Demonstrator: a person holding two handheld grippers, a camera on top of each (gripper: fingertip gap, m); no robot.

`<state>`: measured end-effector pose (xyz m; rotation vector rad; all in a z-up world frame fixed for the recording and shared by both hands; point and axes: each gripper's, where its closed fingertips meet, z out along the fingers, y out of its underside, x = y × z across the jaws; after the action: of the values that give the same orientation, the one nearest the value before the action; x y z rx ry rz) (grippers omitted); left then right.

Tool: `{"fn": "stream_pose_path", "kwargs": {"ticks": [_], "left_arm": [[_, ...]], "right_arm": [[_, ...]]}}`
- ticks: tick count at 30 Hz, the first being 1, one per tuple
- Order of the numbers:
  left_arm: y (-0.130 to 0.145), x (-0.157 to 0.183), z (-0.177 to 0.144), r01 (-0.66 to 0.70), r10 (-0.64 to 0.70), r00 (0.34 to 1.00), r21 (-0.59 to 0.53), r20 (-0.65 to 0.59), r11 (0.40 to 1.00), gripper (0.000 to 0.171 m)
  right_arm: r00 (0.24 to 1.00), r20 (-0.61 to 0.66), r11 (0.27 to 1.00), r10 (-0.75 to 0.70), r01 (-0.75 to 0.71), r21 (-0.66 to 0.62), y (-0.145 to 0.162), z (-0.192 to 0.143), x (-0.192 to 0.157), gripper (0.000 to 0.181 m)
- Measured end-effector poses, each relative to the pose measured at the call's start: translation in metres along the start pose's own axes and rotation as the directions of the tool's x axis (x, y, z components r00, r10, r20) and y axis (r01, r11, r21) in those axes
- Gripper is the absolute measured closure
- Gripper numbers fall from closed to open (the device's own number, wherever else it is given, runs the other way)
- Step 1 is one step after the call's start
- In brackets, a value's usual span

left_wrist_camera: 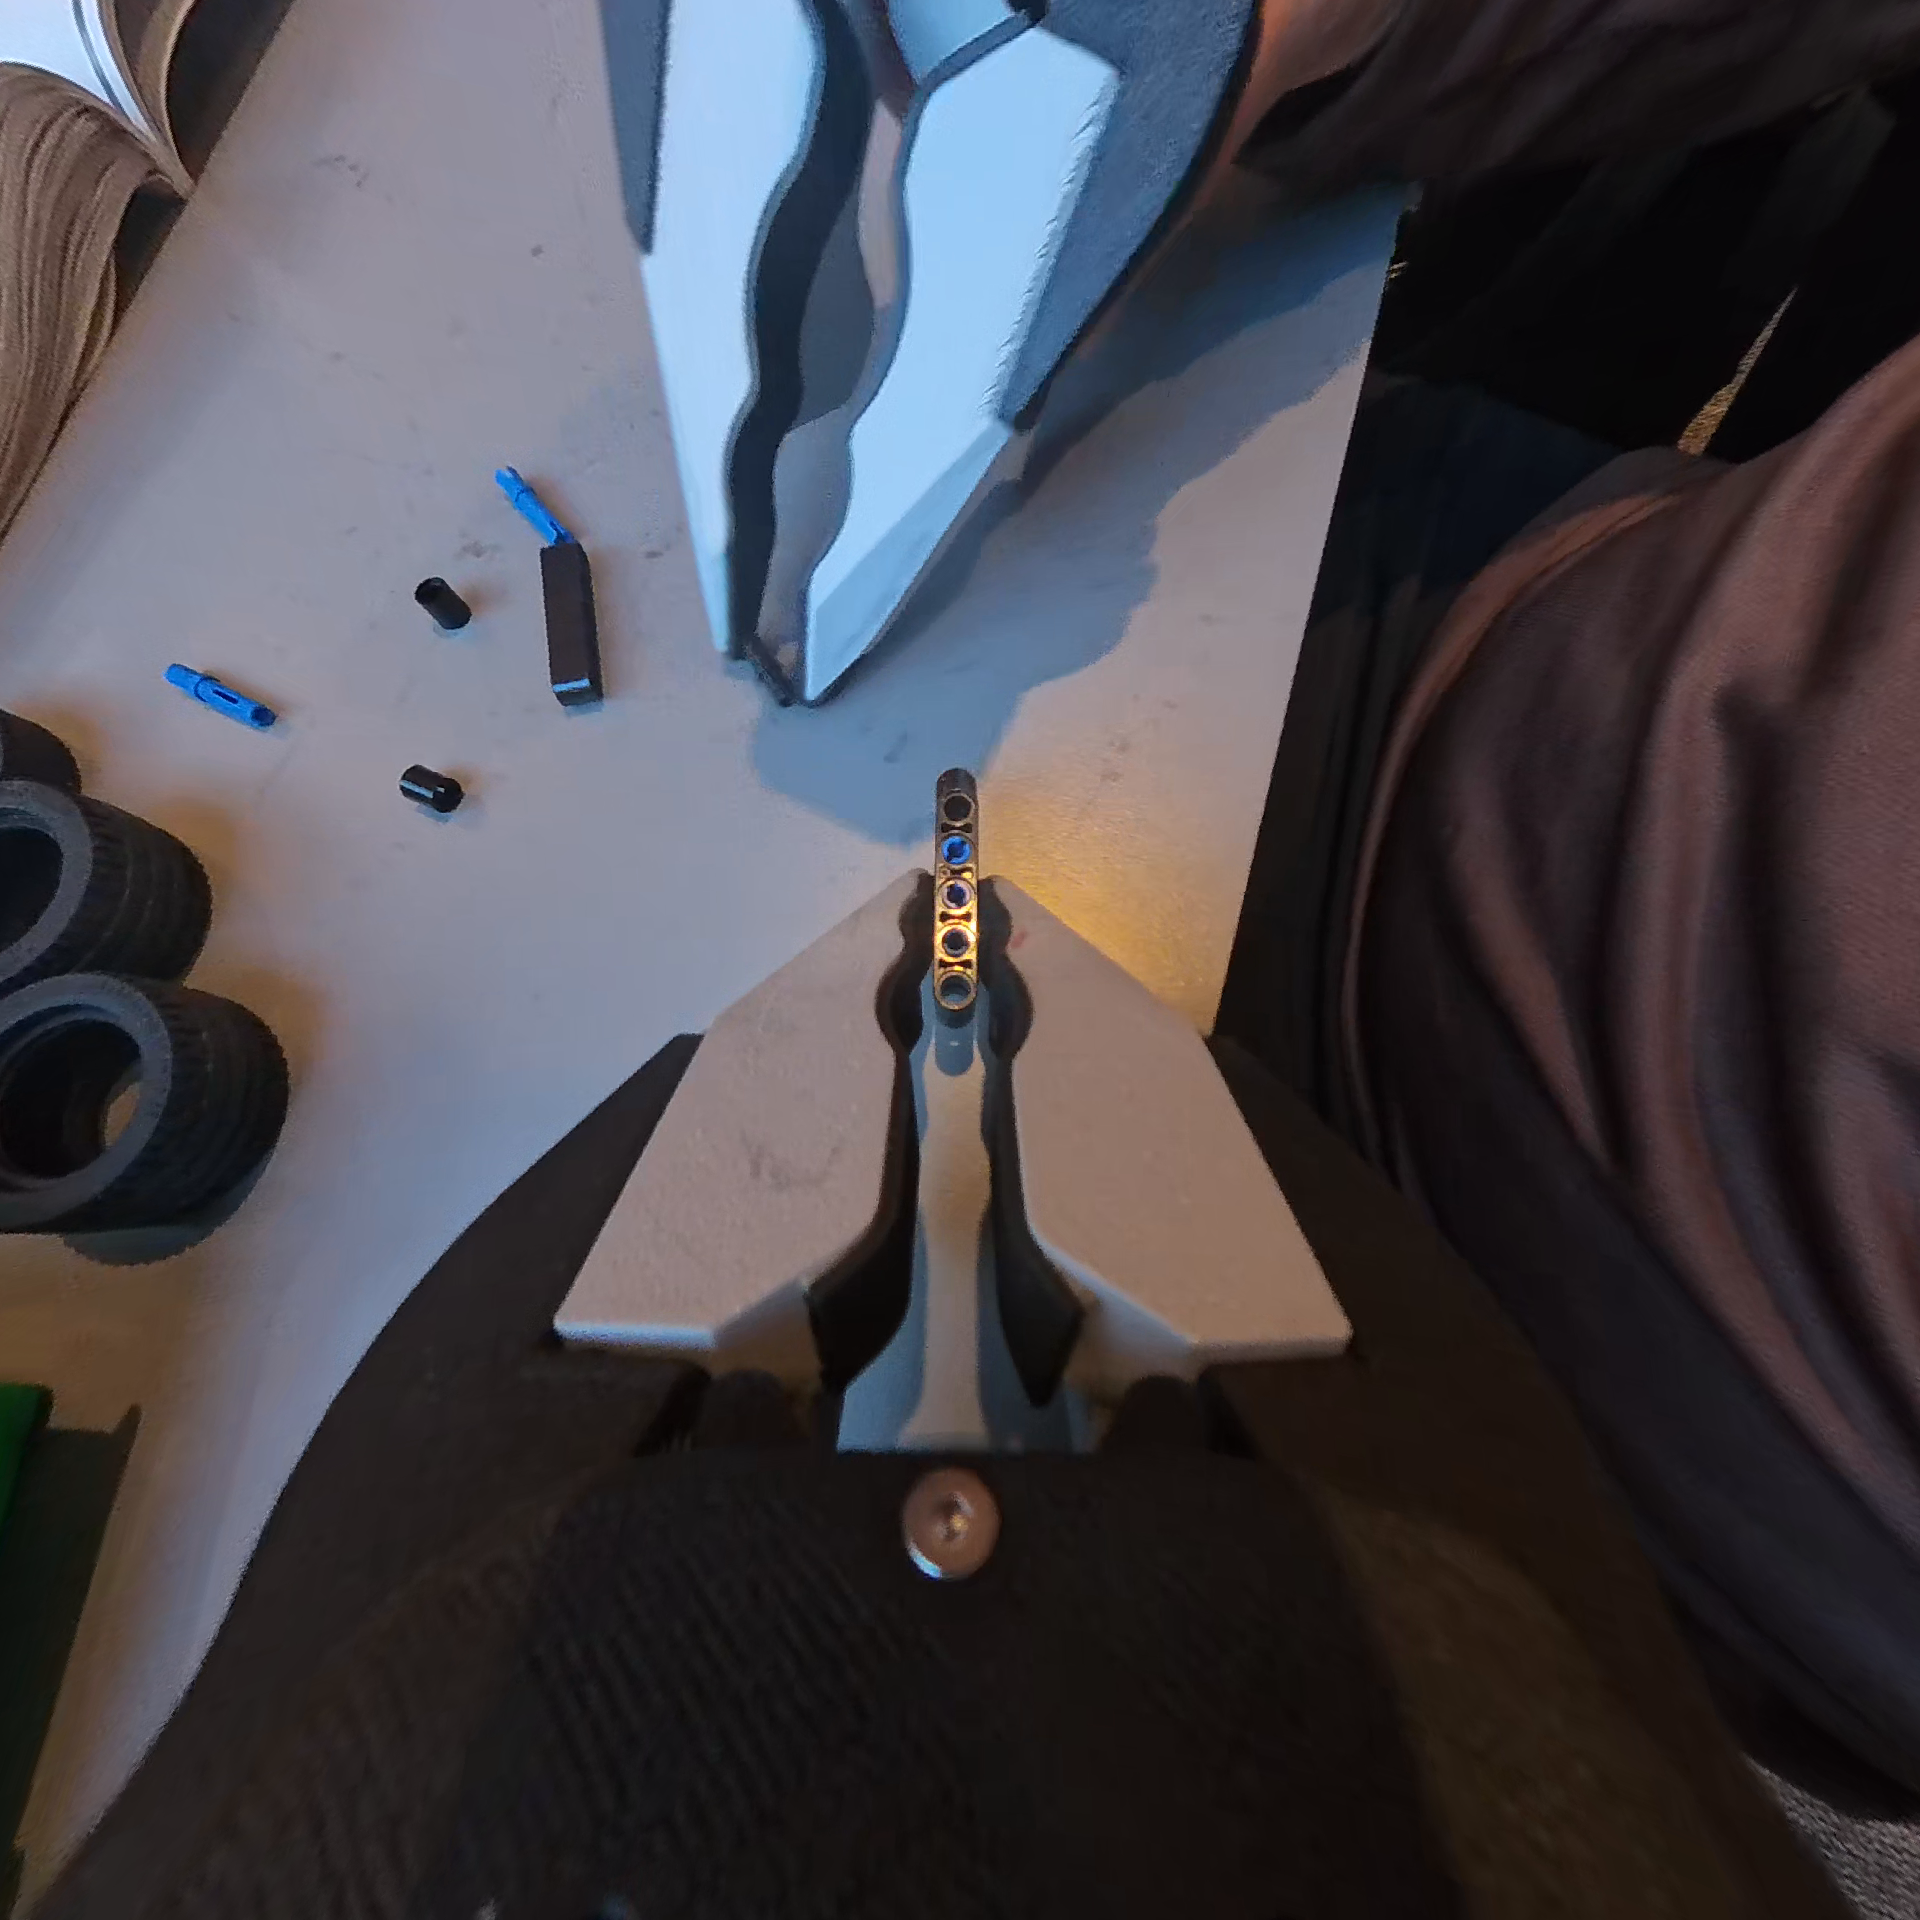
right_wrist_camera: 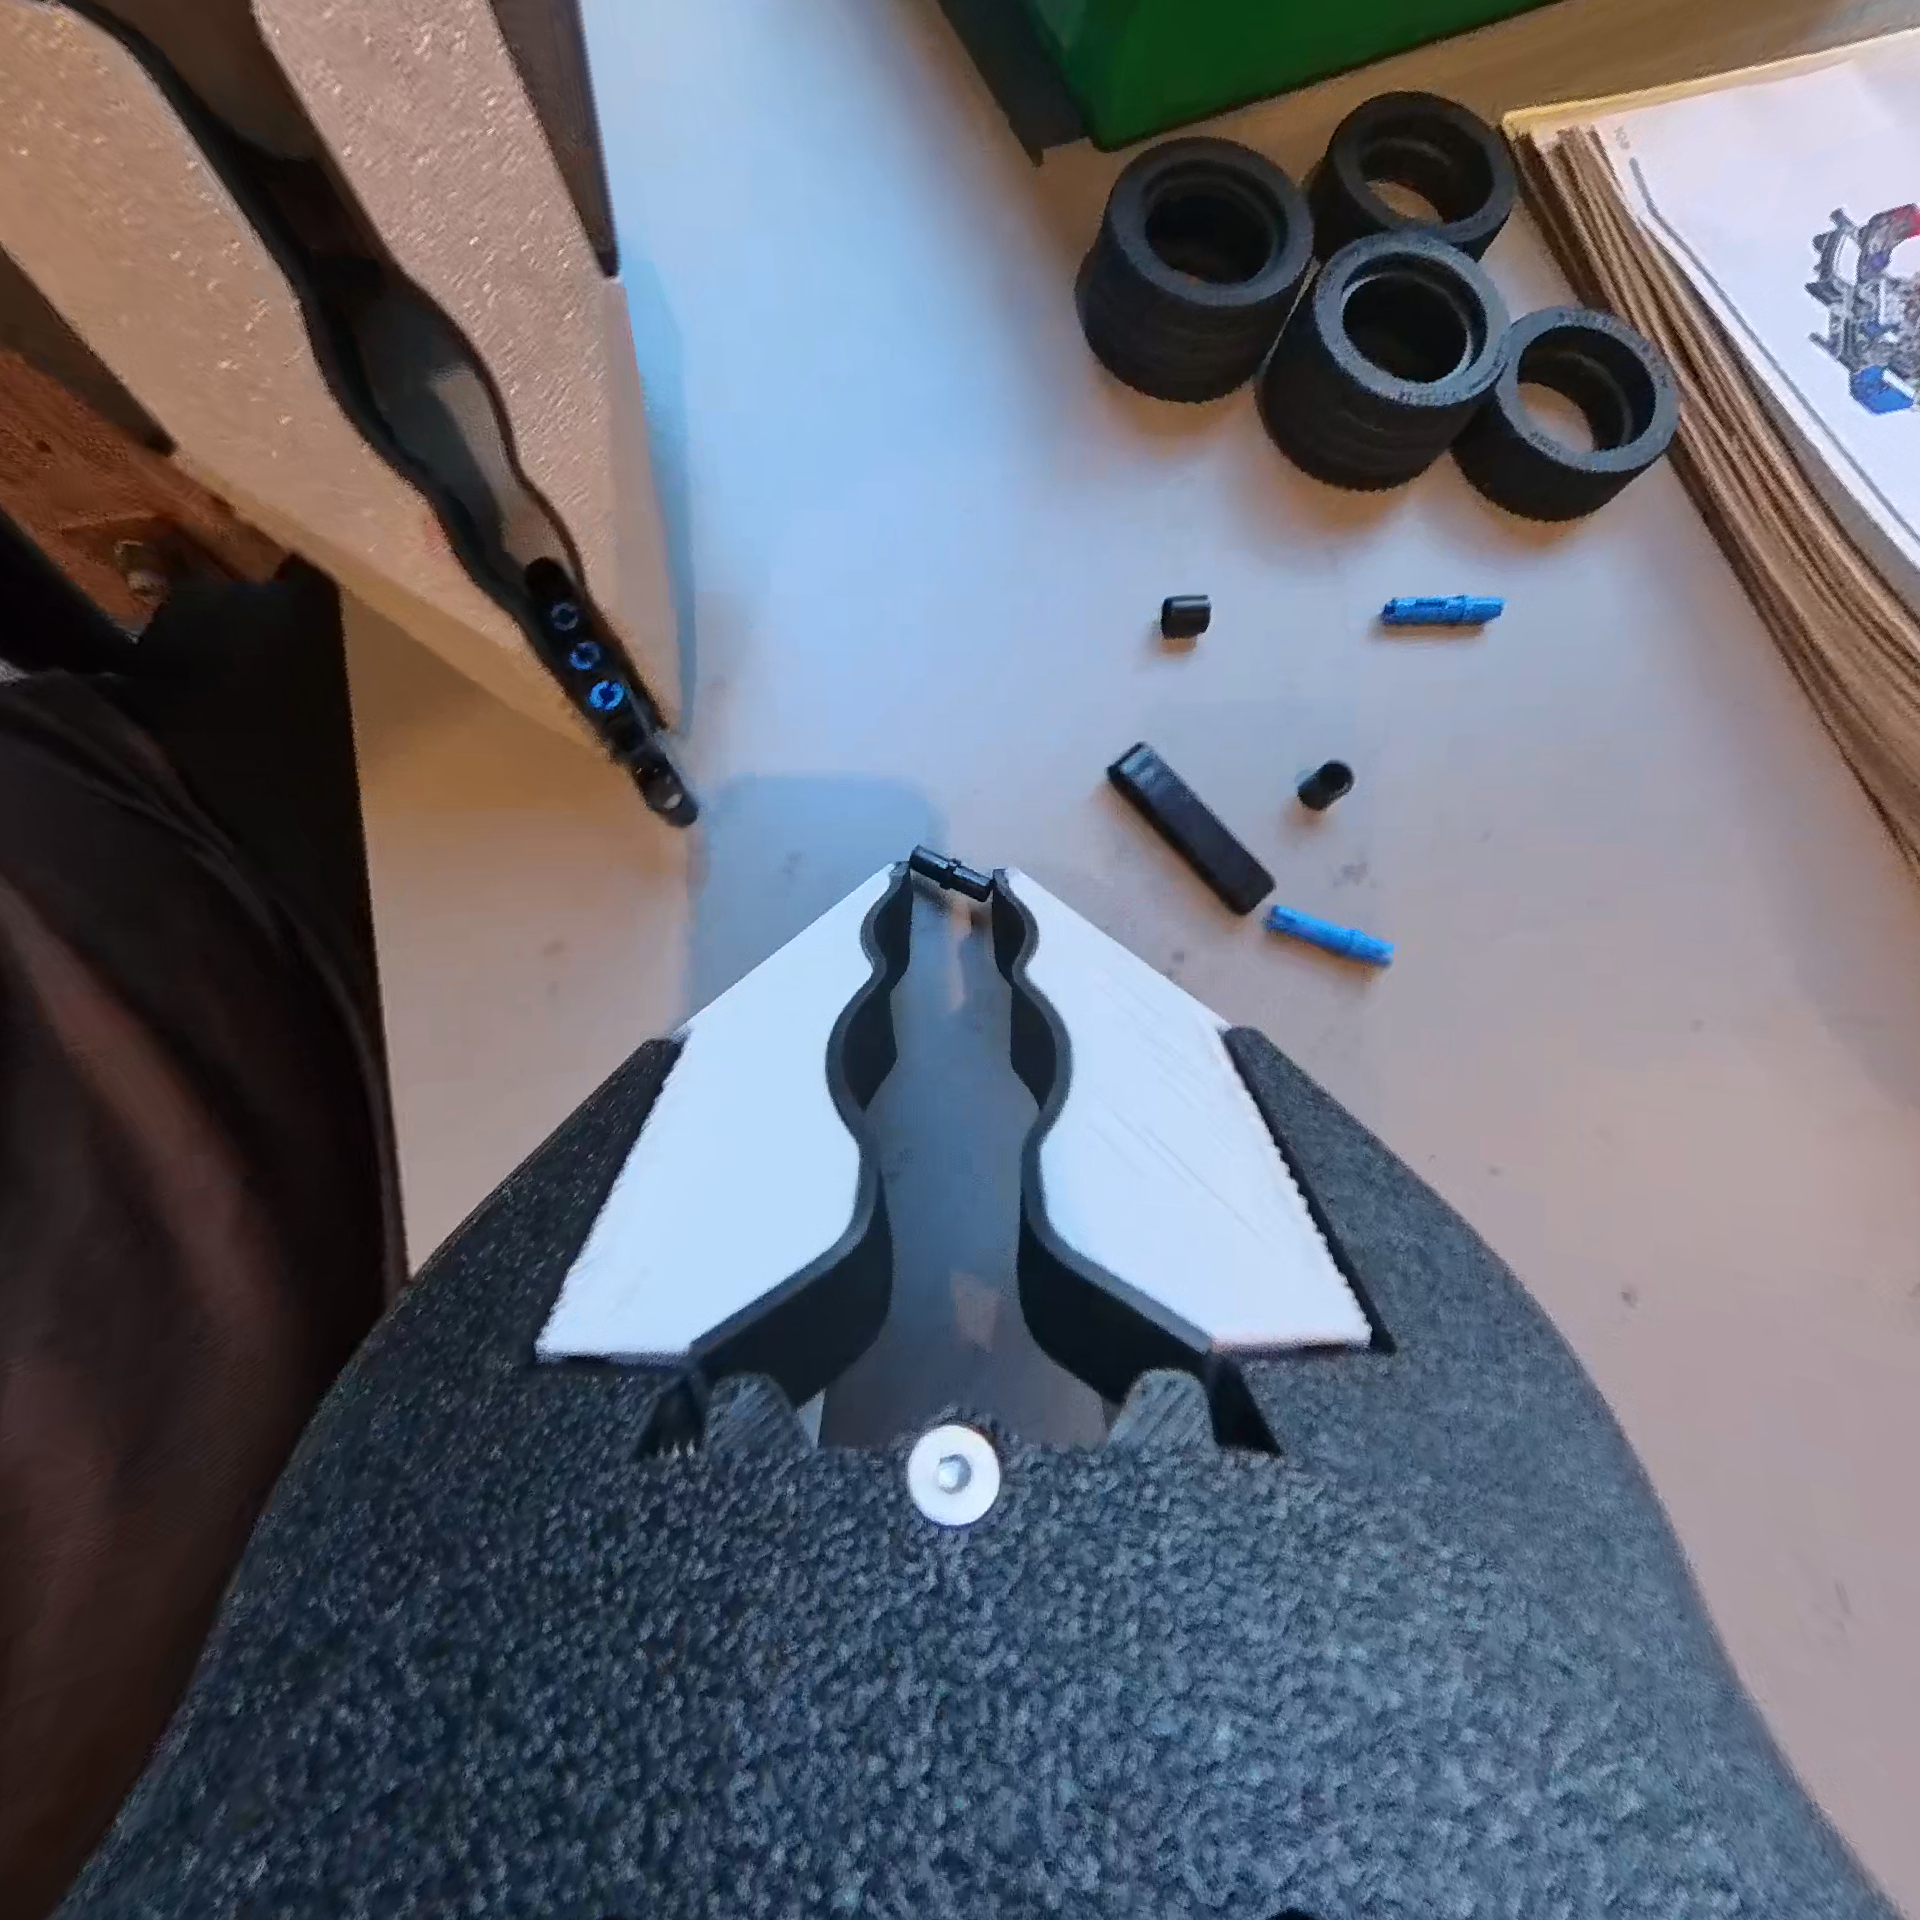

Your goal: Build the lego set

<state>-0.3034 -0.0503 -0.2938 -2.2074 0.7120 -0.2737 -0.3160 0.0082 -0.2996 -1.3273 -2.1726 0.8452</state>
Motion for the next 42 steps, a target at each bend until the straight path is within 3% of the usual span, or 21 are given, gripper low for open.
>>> {"fn": "stream_pose_path", "kwargs": {"ticks": [6, 13, 17, 21, 24, 27, 31, 37, 42], "left_arm": [[-0.001, 0.000, 0.001, 0.004, -0.004, 1.000, 0.000, -0.010, 1.000, 0.167], [-0.001, 0.000, 0.002, 0.004, -0.004, 1.000, 0.000, -0.009, 1.000, 0.167], [-0.001, 0.000, 0.002, 0.006, -0.006, 1.000, 0.000, -0.012, 1.000, 0.167], [-0.001, 0.000, 0.002, 0.005, -0.005, 1.000, 0.000, -0.011, 1.000, 0.167], [-0.001, 0.000, 0.002, 0.005, -0.005, 1.000, 0.000, -0.012, 1.000, 0.167], [-0.001, 0.000, 0.002, 0.006, -0.006, 1.000, 0.001, -0.013, 1.000, 0.167], [-0.001, 0.000, 0.002, 0.004, -0.004, 1.000, 0.000, -0.008, 1.000, 0.167], [-0.009, -0.007, 0.011, -0.025, 0.025, 0.997, -0.004, 0.067, 1.000, 0.167], [-0.011, -0.034, 0.015, -0.128, 0.145, 0.934, -0.071, 0.328, 0.989, 0.167]], "right_arm": [[0.999, 0.020, 0.999, 0.048, -0.048, -0.008, 0.010, -0.010, -0.008, 0.165], [0.945, 0.171, 0.960, 0.280, -0.279, -0.026, 0.014, -0.021, -0.020, 0.156], [0.972, 0.124, 0.980, 0.200, -0.197, -0.036, 0.021, -0.023, -0.017, 0.167], [0.978, 0.076, 0.981, 0.196, -0.195, -0.015, 0.017, -0.021, -0.008, 0.164], [0.995, 0.043, 0.995, 0.095, -0.095, 0.000, 0.015, -0.017, -0.005, 0.161], [0.997, 0.069, 1.000, 0.017, -0.018, 0.020, 0.013, -0.013, -0.008, 0.164], [0.990, 0.132, 0.999, 0.045, -0.049, 0.025, 0.013, -0.012, -0.008, 0.176], [0.990, 0.131, 0.999, 0.045, -0.048, 0.024, 0.008, -0.014, -0.016, 0.177], [0.991, 0.090, 0.995, 0.095, -0.096, 0.017, 0.002, -0.025, -0.018, 0.177]]}}
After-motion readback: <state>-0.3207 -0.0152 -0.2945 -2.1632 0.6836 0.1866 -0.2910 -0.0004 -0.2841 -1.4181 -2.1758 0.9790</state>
